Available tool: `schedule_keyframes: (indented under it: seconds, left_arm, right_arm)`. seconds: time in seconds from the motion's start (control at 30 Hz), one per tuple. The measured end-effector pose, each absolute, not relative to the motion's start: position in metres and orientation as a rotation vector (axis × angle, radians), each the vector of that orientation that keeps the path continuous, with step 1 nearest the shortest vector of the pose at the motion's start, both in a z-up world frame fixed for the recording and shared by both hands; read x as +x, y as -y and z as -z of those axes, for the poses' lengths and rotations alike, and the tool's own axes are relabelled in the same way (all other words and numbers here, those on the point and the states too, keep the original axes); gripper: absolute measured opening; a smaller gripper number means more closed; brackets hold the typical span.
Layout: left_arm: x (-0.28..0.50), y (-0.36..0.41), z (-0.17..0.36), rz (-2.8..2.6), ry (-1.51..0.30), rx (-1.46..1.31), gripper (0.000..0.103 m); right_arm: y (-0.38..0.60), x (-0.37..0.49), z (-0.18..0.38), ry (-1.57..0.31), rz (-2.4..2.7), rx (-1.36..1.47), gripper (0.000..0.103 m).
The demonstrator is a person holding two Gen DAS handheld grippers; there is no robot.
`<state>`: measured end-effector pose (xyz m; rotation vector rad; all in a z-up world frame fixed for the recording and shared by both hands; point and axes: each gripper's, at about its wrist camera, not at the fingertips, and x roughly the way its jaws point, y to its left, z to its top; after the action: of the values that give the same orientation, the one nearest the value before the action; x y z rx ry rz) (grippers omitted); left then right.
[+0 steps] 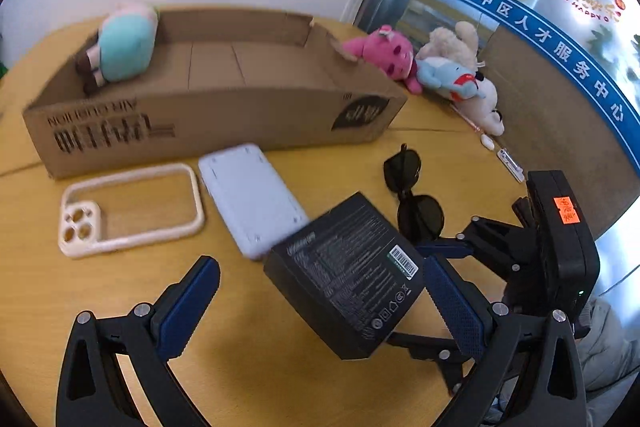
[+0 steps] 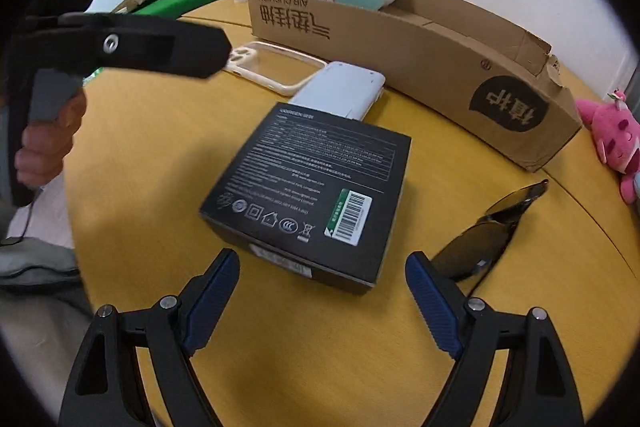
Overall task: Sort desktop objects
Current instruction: 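Withdraw both tools and reach toward the black UGREEN box, then grasp the black UGREEN box with the left and right grippers and lift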
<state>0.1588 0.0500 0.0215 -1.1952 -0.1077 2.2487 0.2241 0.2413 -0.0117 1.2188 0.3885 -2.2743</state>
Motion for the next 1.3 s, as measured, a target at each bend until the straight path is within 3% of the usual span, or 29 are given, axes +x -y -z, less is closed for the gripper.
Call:
schedule_keyframes:
  seconds: [0.13, 0.27, 0.43, 0.57, 0.67, 0.87, 1.3]
  left_arm:
    - [0.152, -0.042, -0.013, -2.222, 0.147, -1.229, 0.102]
    - [0.146, -0.034, -0.004, -2.196, 0.180, -1.267, 0.101]
    - [0.147, -0.045, 0.018, -2.088, 0.172, -1.346, 0.081]
    - [0.151, -0.044, 0.022, -2.109, 0.133, -1.345, 0.079]
    - [0.149, -0.032, 0.013, -2.141, 0.193, -1.323, 0.063]
    - [0.143, -0.023, -0.056, -2.278, 0.171, -1.101, 0.060]
    - [0.064, -0.026, -0.247, -2.459, 0.015, -0.525, 0.060]
  right_arm:
    - [-0.230, 0.220, 0.014, -0.226, 2.199, 1.186, 0.087]
    - [-0.220, 0.233, 0.008, -0.248, 2.153, 1.109, 0.087]
    - [-0.222, 0.217, 0.020, -0.197, 2.142, 1.184, 0.087]
    - [-0.201, 0.220, 0.026, -0.300, 2.169, 1.165, 0.087]
    - [-0.205, 0.218, 0.023, -0.241, 2.179, 1.140, 0.086]
    - [-0.204, 0.212, -0.020, -0.309, 2.273, 0.971, 0.086]
    - [-0.211, 0.138, -0.209, -0.422, 2.471, 0.476, 0.086]
